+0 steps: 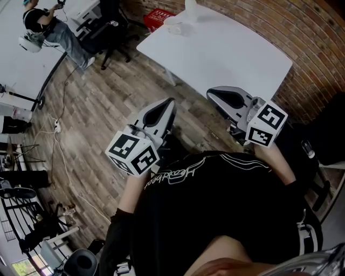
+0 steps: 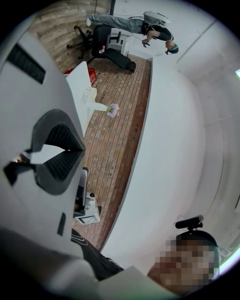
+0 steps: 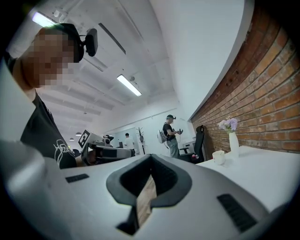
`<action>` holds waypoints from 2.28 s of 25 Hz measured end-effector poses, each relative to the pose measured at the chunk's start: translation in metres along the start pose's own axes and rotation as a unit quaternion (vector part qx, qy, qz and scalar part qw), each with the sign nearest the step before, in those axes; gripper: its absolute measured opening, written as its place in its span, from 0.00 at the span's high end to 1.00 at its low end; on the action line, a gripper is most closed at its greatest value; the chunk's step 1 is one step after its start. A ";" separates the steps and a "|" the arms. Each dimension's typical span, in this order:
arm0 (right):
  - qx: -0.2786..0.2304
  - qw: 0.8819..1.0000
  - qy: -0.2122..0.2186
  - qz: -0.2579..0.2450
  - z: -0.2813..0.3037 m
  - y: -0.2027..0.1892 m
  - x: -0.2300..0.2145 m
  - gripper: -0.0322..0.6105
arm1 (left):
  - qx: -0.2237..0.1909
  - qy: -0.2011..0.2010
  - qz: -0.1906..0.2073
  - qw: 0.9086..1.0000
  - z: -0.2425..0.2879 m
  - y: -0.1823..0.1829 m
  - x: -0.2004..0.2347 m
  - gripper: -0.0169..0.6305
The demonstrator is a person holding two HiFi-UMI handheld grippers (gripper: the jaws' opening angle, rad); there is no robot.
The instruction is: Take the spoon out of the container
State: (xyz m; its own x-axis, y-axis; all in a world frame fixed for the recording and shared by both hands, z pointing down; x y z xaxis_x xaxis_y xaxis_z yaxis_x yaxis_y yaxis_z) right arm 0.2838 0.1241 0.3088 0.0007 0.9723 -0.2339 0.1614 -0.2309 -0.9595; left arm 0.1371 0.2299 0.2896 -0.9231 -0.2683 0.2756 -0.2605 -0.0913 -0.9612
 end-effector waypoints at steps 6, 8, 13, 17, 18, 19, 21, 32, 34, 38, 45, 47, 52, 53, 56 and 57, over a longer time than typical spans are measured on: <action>0.002 1.000 -0.014 0.005 0.066 -0.007 -0.053 0.96 | 0.007 -0.013 -0.015 1.000 0.036 0.013 0.085 0.97; 0.005 1.000 -0.028 0.009 0.092 -0.008 -0.069 0.96 | 0.014 -0.024 -0.020 0.999 0.046 0.021 0.116 0.97; -0.004 0.997 -0.063 0.032 0.164 -0.008 -0.106 0.96 | 0.039 -0.045 -0.034 0.998 0.070 0.048 0.202 0.97; -0.019 0.995 -0.085 0.051 0.226 -0.003 -0.134 0.96 | 0.043 -0.062 -0.022 0.997 0.083 0.080 0.266 0.97; -0.022 0.994 -0.090 0.053 0.242 -0.002 -0.140 0.96 | 0.044 -0.066 -0.020 0.997 0.086 0.087 0.282 0.97; -0.026 0.994 -0.096 0.053 0.257 -0.001 -0.146 0.96 | 0.046 -0.070 -0.020 0.996 0.088 0.093 0.299 0.97; -0.029 0.992 -0.108 0.053 0.282 -0.001 -0.159 0.95 | 0.050 -0.079 -0.024 0.995 0.095 0.101 0.330 0.97; -0.036 0.980 -0.187 0.064 0.322 -0.017 -0.217 0.95 | 0.084 -0.136 -0.046 0.986 0.149 0.101 0.410 0.97; -0.038 0.976 -0.202 0.065 0.316 -0.018 -0.230 0.95 | 0.091 -0.145 -0.048 0.984 0.163 0.097 0.413 0.97; -0.043 0.969 -0.231 0.072 0.303 -0.022 -0.266 0.95 | 0.104 -0.150 -0.055 0.982 0.198 0.088 0.423 0.97; -0.035 0.961 -0.263 0.079 0.287 -0.028 -0.326 0.95 | 0.130 -0.157 -0.067 0.977 0.250 0.072 0.436 0.97; -0.025 0.961 -0.263 0.083 0.288 -0.032 -0.341 0.95 | 0.135 -0.155 -0.073 0.976 0.262 0.069 0.441 0.97; -0.006 0.957 -0.274 0.093 0.286 -0.044 -0.384 0.90 | 0.145 -0.143 -0.080 0.976 0.289 0.062 0.455 0.97; 0.000 0.956 -0.277 0.095 0.286 -0.047 -0.392 0.84 | 0.146 -0.140 -0.082 0.976 0.293 0.061 0.458 0.97; 0.012 0.954 -0.281 0.105 0.287 -0.058 -0.414 0.81 | 0.153 -0.131 -0.087 0.976 0.303 0.056 0.465 0.97; 0.016 0.953 -0.283 0.108 0.288 -0.062 -0.422 0.80 | 0.156 -0.128 -0.088 0.976 0.306 0.054 0.469 0.97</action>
State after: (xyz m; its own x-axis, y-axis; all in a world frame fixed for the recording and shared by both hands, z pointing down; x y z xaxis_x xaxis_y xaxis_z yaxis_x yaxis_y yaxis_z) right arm -0.0109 -0.2826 0.4222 -0.5031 0.7289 -0.4643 0.1866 -0.4330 -0.8819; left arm -0.2230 -0.1942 0.3711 -0.7602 -0.4502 0.4685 -0.2728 -0.4333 -0.8590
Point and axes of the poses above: the fingertips, and each gripper's own axes: z forward along the fingers, x to its left, y out of its top, the point moved 6 cm from there along -z, backward along the fingers, and after that the axes turned 9 degrees about -x, right-handed, at the moved point
